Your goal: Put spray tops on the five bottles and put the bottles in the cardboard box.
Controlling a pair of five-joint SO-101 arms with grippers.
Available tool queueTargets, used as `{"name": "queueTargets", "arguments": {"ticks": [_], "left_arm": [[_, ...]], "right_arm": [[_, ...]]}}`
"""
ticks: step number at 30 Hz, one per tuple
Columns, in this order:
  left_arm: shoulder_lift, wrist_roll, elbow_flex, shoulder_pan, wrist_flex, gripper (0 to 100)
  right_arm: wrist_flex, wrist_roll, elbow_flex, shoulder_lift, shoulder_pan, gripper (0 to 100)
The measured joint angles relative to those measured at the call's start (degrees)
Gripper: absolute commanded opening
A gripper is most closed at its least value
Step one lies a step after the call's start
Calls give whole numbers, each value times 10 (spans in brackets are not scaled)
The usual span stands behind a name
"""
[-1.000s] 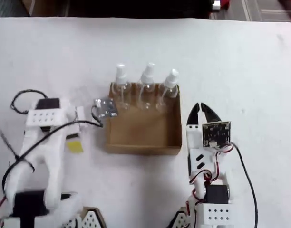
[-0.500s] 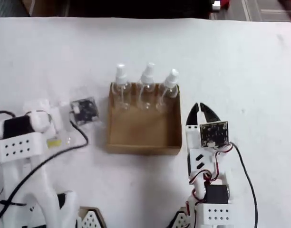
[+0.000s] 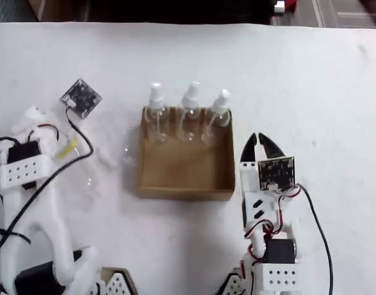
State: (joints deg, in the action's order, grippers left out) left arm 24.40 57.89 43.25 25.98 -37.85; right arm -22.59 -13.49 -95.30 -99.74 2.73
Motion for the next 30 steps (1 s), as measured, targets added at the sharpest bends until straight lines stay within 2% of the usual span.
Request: {"name": "queueTargets", "arguments": {"ticks": [7, 13, 16, 23, 27, 30], "left_arm": [[11, 139, 0, 50, -59, 266], [78, 287, 0, 87, -207, 242], [110, 334, 0, 88, -238, 242], [137, 356, 19, 88, -246, 242], [137, 356, 19, 65, -246, 242], [138, 316, 42, 47, -207, 242]], "right_arm": [[0, 0, 0, 0, 0, 18], [0, 0, 0, 0, 0, 18], [0, 0, 0, 0, 0, 18], [0, 0, 0, 0, 0, 18], [0, 0, 0, 0, 0, 18], [0, 0, 0, 0, 0, 18]]}}
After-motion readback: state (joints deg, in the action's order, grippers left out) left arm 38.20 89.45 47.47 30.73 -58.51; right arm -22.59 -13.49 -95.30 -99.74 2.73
